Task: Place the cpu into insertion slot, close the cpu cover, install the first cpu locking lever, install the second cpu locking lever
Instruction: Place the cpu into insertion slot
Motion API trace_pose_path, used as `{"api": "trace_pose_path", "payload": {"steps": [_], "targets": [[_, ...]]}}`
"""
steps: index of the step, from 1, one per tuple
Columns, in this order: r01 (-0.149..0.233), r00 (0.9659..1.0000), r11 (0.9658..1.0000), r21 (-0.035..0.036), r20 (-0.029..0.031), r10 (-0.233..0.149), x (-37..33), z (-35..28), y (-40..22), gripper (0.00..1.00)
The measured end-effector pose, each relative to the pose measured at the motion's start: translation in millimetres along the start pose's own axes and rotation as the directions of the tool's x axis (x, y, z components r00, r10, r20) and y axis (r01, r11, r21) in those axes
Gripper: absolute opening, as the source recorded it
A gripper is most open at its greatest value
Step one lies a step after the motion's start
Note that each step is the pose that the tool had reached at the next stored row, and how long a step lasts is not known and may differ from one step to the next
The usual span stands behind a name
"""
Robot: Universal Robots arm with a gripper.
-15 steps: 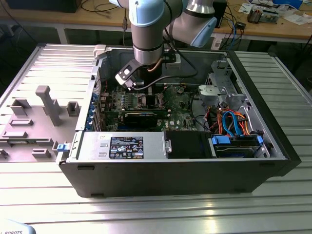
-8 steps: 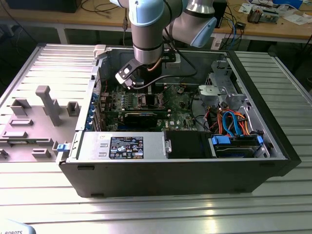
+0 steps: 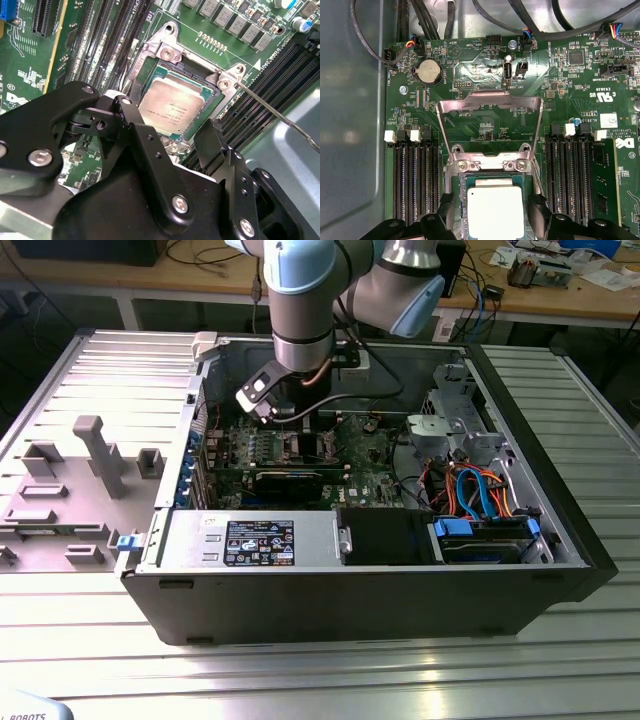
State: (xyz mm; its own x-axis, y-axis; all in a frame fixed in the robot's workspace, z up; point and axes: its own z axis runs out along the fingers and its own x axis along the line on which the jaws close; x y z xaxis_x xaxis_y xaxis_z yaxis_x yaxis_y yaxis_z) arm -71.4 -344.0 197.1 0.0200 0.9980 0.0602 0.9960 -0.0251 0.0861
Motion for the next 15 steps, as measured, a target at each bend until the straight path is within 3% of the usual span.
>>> {"api": "trace_pose_path", "payload": {"steps": [2, 6, 8, 15], "targets": [[0.002, 1.0000, 1.0000, 0.0002, -0.0002, -0.002, -0.3, -0.3, -3.0, 0.69], [0.002, 1.0000, 1.0000, 0.0006, 0.0014, -0.002, -0.3, -0.6, -3.2, 0.68], [0.002, 1.0000, 1.0000, 0.0005, 0.0003, -0.002, 0.1, -0.5, -3.1, 0.58], [0.002, 1.0000, 1.0000, 0.0000, 0.0018, -0.002, 0.5, -0.6, -2.8, 0.58]]}}
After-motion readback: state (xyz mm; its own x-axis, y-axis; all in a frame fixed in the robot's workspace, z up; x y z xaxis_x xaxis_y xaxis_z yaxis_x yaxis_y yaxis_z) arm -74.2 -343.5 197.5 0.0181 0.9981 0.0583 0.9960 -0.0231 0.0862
